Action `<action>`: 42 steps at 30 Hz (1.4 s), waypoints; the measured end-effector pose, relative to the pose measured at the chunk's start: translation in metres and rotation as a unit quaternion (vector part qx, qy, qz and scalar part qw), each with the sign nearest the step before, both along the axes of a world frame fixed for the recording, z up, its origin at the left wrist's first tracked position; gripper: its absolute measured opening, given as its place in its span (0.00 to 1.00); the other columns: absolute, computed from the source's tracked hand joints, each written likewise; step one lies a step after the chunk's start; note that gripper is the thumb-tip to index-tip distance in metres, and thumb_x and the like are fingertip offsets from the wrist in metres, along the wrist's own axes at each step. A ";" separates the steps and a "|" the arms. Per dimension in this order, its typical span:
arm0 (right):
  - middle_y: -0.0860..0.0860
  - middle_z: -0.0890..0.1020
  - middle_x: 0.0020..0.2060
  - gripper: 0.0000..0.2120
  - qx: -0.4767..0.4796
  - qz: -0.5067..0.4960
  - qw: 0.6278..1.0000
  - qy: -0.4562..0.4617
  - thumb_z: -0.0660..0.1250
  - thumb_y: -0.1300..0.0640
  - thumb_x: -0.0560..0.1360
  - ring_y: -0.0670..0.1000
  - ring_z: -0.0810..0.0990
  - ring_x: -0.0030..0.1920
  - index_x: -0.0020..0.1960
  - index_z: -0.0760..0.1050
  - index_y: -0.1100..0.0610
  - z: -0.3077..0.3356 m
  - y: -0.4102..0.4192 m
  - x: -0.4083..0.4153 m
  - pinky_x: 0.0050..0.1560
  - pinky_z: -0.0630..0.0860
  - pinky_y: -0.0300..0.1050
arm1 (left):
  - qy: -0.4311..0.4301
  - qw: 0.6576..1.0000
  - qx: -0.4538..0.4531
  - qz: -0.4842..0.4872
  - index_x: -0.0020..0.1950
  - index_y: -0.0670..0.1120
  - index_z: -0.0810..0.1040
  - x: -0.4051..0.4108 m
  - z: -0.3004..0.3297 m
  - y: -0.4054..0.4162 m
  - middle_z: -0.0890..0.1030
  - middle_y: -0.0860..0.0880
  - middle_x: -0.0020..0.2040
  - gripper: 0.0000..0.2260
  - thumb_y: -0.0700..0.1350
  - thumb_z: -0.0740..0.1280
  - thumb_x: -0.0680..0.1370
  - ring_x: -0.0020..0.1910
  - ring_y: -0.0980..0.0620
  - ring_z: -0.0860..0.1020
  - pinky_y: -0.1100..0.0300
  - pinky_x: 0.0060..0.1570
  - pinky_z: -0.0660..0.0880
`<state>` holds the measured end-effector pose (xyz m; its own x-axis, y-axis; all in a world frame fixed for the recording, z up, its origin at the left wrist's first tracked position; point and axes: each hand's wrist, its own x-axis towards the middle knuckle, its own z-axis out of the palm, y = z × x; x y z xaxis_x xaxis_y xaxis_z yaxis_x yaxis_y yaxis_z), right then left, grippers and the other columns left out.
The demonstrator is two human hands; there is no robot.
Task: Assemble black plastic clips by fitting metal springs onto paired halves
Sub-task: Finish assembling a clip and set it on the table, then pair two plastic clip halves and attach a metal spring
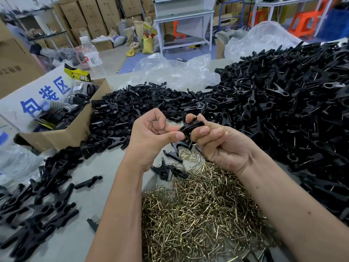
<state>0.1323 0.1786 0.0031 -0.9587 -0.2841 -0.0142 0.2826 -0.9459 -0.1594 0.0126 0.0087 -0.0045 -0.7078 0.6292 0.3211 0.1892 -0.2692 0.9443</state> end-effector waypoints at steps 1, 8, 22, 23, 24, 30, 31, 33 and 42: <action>0.64 0.77 0.33 0.11 -0.005 0.004 1.000 0.003 0.61 0.62 0.82 0.55 0.82 0.26 0.61 0.76 0.67 0.000 0.000 0.000 0.22 0.79 0.43 | 0.002 1.000 -0.001 0.002 0.40 0.45 0.69 0.000 0.000 0.000 0.78 0.40 0.38 0.22 0.39 0.82 0.61 0.38 0.53 0.84 0.58 0.41 0.81; 0.63 0.77 0.32 0.11 -0.013 0.005 1.000 0.002 0.59 0.61 0.84 0.54 0.81 0.25 0.60 0.76 0.66 0.002 0.002 0.000 0.22 0.78 0.41 | 0.015 1.000 -0.003 -0.002 0.38 0.45 0.67 0.002 0.001 0.002 0.82 0.53 0.32 0.20 0.31 0.78 0.65 0.38 0.55 0.84 0.62 0.40 0.80; 0.52 0.78 0.32 0.12 0.410 -0.205 0.888 0.014 0.67 0.56 0.78 0.44 0.75 0.26 0.59 0.86 0.55 0.006 0.001 -0.003 0.23 0.72 0.33 | 0.083 0.975 -0.110 0.175 0.40 0.48 0.75 -0.015 -0.002 -0.014 0.87 0.50 0.44 0.15 0.42 0.83 0.69 0.49 0.51 0.86 0.50 0.49 0.83; 0.51 0.79 0.31 0.11 0.475 -0.255 0.842 -0.003 0.68 0.56 0.78 0.45 0.74 0.26 0.58 0.86 0.52 0.008 0.003 -0.005 0.23 0.72 0.34 | 0.122 0.940 -0.182 0.260 0.42 0.51 0.77 -0.021 -0.004 -0.019 0.86 0.53 0.48 0.13 0.44 0.82 0.70 0.53 0.53 0.84 0.47 0.53 0.82; 0.51 0.79 0.31 0.10 0.524 -0.303 0.796 -0.023 0.69 0.57 0.79 0.47 0.74 0.25 0.58 0.86 0.51 0.009 0.005 -0.007 0.23 0.71 0.36 | 0.167 0.891 -0.261 0.332 0.46 0.55 0.79 -0.026 -0.006 -0.025 0.84 0.55 0.53 0.12 0.48 0.81 0.71 0.59 0.54 0.78 0.44 0.59 0.78; 0.50 0.85 0.34 0.25 0.641 -0.489 0.578 -0.129 0.71 0.64 0.79 0.48 0.84 0.31 0.74 0.75 0.51 0.008 0.018 -0.021 0.32 0.80 0.40 | 0.114 0.774 -0.553 0.287 0.78 0.65 0.63 -0.029 -0.021 -0.032 0.46 0.51 0.85 0.32 0.64 0.70 0.77 0.82 0.38 0.44 0.32 0.77 0.46; 0.50 0.85 0.38 0.27 0.648 -0.504 0.559 -0.119 0.70 0.66 0.79 0.48 0.86 0.35 0.76 0.72 0.52 0.009 0.017 -0.025 0.35 0.83 0.42 | 0.112 0.776 -0.557 0.273 0.79 0.65 0.63 -0.029 -0.023 -0.031 0.44 0.51 0.85 0.31 0.64 0.69 0.78 0.82 0.37 0.43 0.32 0.77 0.46; 0.49 0.84 0.43 0.24 0.703 -0.522 0.474 -0.092 0.70 0.66 0.79 0.48 0.87 0.40 0.73 0.74 0.54 0.013 0.007 -0.035 0.41 0.85 0.44 | 0.130 0.785 -0.548 0.259 0.78 0.63 0.66 -0.031 -0.020 -0.028 0.45 0.49 0.85 0.29 0.63 0.69 0.78 0.82 0.37 0.46 0.35 0.78 0.49; 0.59 0.75 0.69 0.28 0.964 -0.152 0.186 0.114 0.65 0.65 0.78 0.60 0.69 0.71 0.77 0.70 0.53 0.018 -0.031 -0.134 0.73 0.66 0.52 | 0.185 0.839 -0.446 0.250 0.54 0.55 0.85 -0.034 -0.020 -0.022 0.68 0.45 0.77 0.10 0.46 0.78 0.75 0.76 0.42 0.64 0.56 0.72 0.63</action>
